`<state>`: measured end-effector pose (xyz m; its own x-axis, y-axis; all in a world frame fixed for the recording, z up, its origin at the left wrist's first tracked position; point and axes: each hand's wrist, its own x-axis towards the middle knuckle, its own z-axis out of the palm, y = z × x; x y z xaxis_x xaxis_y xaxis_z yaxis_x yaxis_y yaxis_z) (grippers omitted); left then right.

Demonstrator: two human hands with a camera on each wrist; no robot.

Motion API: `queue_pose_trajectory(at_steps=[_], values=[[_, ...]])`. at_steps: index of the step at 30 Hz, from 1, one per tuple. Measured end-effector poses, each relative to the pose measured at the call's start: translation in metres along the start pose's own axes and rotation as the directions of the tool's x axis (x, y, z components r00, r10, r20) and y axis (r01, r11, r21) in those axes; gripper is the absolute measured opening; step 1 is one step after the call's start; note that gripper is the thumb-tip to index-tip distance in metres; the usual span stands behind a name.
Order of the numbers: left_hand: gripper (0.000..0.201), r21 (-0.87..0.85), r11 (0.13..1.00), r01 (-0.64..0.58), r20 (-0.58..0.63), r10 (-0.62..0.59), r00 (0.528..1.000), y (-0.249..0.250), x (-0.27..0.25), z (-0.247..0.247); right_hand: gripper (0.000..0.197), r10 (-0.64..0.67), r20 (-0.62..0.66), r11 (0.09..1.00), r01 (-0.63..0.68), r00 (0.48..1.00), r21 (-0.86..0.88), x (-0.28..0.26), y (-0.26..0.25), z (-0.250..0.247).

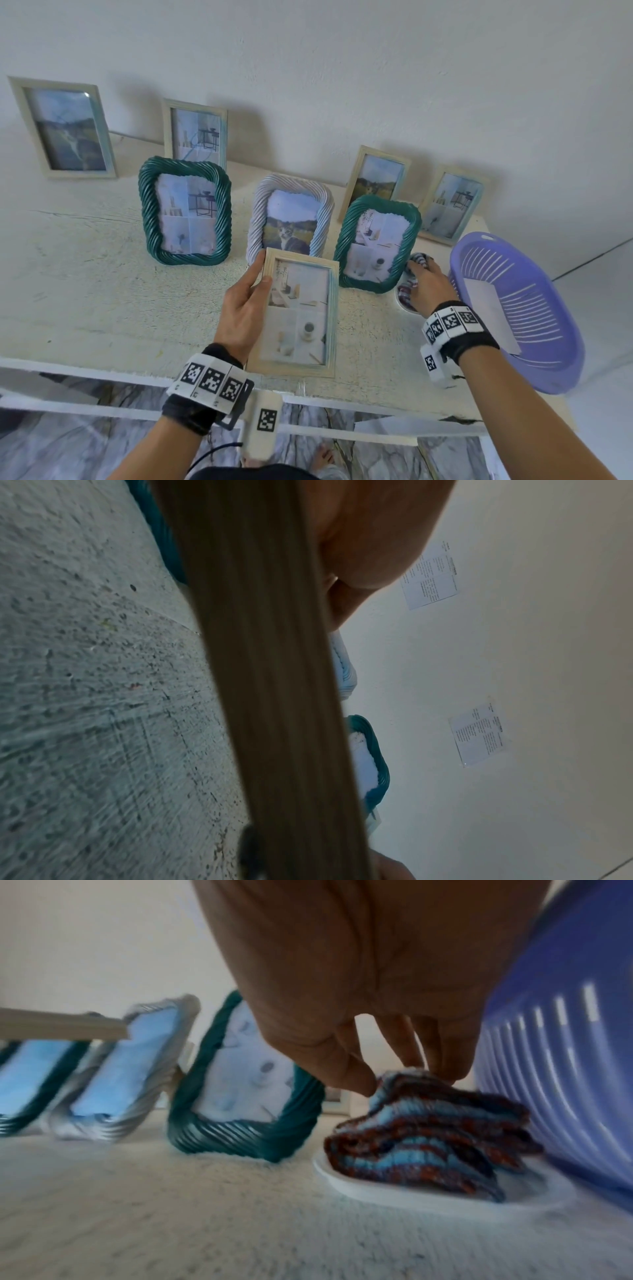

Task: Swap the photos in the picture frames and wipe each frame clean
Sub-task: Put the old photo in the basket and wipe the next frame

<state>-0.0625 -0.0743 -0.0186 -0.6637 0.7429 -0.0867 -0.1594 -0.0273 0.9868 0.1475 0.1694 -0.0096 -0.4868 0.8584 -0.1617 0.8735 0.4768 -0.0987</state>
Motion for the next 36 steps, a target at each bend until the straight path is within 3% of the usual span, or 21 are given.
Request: queue_pose_trajectory(at_steps=[4,7,9,11,14,16,18,20,23,27,30,33,36], values=[[0.045,-0.033,0.999,0.015,0.011,-0.015,1.0,0.002,0.0,0.002,0.041,-0.108,-0.202,0.993,0.114,0.973,0.017,-0.03,-0.006,-0.008],[0.039,-0.046,0.999,0.017,0.009,-0.017,1.0,0.005,-0.001,0.006,0.028,-0.176,-0.327,0.922,0.272,0.928,0.275,-0.063,-0.025,-0.013],[0.029,-0.058,0.998,0.027,0.0,-0.027,1.0,0.009,-0.002,0.01,0.028,-0.166,-0.191,0.737,0.25,0.967,0.627,-0.086,-0.046,-0.014],[0.018,-0.075,0.996,0.045,-0.004,-0.045,0.999,0.012,-0.003,0.014,0.028,-0.147,0.006,0.406,0.055,0.989,0.912,-0.105,-0.068,-0.011],[0.013,-0.068,0.996,0.056,-0.005,-0.057,0.998,0.014,-0.004,0.019,0.028,-0.092,0.11,0.019,-0.109,0.99,0.994,-0.122,-0.092,-0.003],[0.016,-0.047,0.997,0.064,-0.005,-0.064,0.998,0.014,-0.006,0.021,0.027,-0.024,0.095,-0.138,-0.097,0.995,0.986,-0.129,-0.1,0.0],[0.036,0.028,0.995,0.099,0.055,-0.1,0.993,0.014,-0.01,0.023,0.028,-0.001,0.053,-0.179,-0.052,0.999,0.982,-0.134,-0.104,0.001],[0.07,0.068,0.984,0.166,0.186,-0.176,0.967,0.013,-0.013,0.024,0.031,-0.032,-0.01,-0.152,0.005,0.999,0.988,-0.138,-0.109,0.001],[0.101,0.061,0.968,0.242,0.375,-0.247,0.893,0.011,-0.015,0.026,0.032,-0.124,-0.177,0.018,0.181,0.976,0.983,-0.144,-0.117,-0.001],[0.081,0.005,0.95,0.312,0.449,-0.281,0.848,0.016,-0.017,0.029,0.03,-0.164,-0.335,0.26,0.368,0.928,0.893,-0.147,-0.125,0.002],[0.089,-0.064,0.916,0.397,0.454,-0.327,0.829,0.023,-0.018,0.031,0.038,-0.175,-0.315,0.386,0.36,0.933,0.85,-0.147,-0.129,0.007],[0.094,-0.045,0.923,0.382,0.428,-0.328,0.842,0.029,-0.017,0.031,0.035,-0.182,-0.343,0.526,0.386,0.922,0.758,-0.147,-0.125,0.005],[0.068,-0.035,0.939,0.342,0.416,-0.298,0.859,0.037,-0.017,0.029,0.031,-0.241,-0.476,0.709,0.488,0.846,0.509,-0.144,-0.117,-0.002]])
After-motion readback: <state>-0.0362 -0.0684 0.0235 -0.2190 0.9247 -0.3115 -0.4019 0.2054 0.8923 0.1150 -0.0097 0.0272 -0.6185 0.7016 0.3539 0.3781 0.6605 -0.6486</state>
